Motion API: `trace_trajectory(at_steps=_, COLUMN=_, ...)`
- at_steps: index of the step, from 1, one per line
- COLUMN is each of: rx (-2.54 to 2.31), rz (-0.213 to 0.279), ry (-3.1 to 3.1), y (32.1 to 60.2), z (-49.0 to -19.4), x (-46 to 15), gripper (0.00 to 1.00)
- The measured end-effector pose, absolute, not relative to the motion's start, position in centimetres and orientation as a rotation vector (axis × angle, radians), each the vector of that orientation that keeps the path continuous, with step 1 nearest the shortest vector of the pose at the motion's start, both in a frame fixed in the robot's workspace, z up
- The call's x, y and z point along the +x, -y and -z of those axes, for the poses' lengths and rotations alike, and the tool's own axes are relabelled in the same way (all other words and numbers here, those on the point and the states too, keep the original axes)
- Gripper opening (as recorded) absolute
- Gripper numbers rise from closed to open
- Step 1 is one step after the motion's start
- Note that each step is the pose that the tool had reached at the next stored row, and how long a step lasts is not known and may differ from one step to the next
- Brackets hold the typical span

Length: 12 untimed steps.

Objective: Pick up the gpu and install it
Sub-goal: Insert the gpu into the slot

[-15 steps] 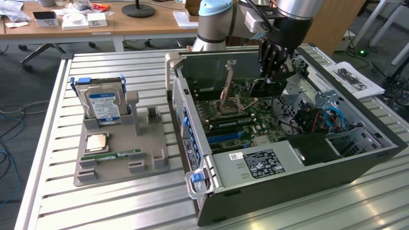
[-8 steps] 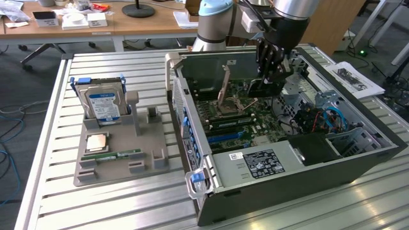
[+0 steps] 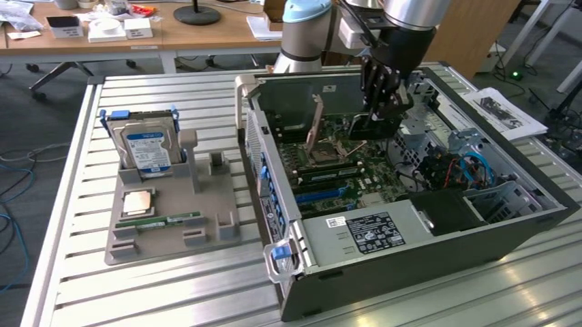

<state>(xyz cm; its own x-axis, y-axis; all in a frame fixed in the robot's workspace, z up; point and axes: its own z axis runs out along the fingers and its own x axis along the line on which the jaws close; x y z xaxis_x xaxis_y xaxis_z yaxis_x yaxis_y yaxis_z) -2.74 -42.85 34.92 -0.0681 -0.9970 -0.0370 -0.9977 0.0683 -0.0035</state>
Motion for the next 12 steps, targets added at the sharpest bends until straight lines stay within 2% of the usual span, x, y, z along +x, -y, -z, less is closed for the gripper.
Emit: trace_trajectory(at_steps=12, rx=-2.123, rz=-0.033, ry=-2.273, y=42.84, z=-34.09, x=-2.93, gripper=0.27)
